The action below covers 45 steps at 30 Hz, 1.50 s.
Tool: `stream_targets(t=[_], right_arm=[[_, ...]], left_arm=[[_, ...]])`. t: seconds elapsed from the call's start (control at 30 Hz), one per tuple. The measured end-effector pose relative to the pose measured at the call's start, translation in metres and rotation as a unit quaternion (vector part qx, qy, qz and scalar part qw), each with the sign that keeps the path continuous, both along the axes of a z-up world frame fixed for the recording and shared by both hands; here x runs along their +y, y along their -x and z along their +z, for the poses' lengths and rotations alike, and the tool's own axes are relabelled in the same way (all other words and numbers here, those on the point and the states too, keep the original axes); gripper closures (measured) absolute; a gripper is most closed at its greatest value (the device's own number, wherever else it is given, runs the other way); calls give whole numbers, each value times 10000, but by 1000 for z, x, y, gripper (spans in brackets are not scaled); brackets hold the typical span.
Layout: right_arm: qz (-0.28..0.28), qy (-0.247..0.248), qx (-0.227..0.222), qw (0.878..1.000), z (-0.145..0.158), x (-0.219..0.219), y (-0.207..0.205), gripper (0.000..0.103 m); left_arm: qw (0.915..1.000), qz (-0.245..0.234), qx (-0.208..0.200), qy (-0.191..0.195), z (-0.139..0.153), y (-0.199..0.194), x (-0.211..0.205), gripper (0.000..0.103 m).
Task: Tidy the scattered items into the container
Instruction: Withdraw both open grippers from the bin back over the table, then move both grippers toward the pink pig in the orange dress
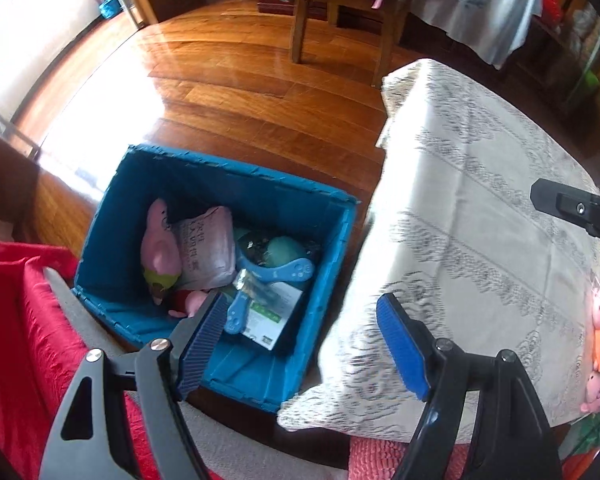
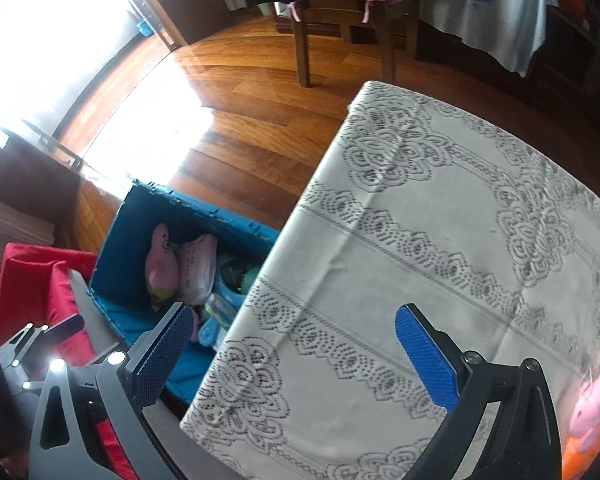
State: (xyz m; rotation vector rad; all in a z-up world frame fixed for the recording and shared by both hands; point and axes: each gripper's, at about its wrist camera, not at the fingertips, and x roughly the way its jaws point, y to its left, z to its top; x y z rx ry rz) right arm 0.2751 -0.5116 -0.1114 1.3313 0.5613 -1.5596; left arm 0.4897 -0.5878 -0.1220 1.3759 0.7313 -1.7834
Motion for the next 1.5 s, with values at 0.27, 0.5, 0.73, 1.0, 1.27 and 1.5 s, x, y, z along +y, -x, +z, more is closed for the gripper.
stream_targets(t=[0.27, 0.5, 0.73, 1.0, 1.27, 1.5], right_arm=[[-615, -149, 56, 9980, 5, 83, 60, 1], [-1181, -154, 96, 9928, 11, 152, 112, 1], [-1830, -103, 46, 9831, 18, 214, 152, 1], [-2430, -106, 37, 9699, 22, 288, 191, 1], [-2964, -151, -82, 9549, 15, 372, 224, 1], [-3449, -323, -143, 9380, 4, 446, 250, 1]], left_arm=[[9989, -421, 158, 113, 18, 80, 53, 26], [9956, -893, 255, 134, 29, 148, 103, 26], [9874, -1550, 272, 161, 37, 213, 158, 26], [9771, -2101, 307, 159, 42, 270, 211, 26], [9635, -2658, 300, 67, 39, 323, 271, 26], [9472, -3197, 234, -44, 28, 367, 322, 26]])
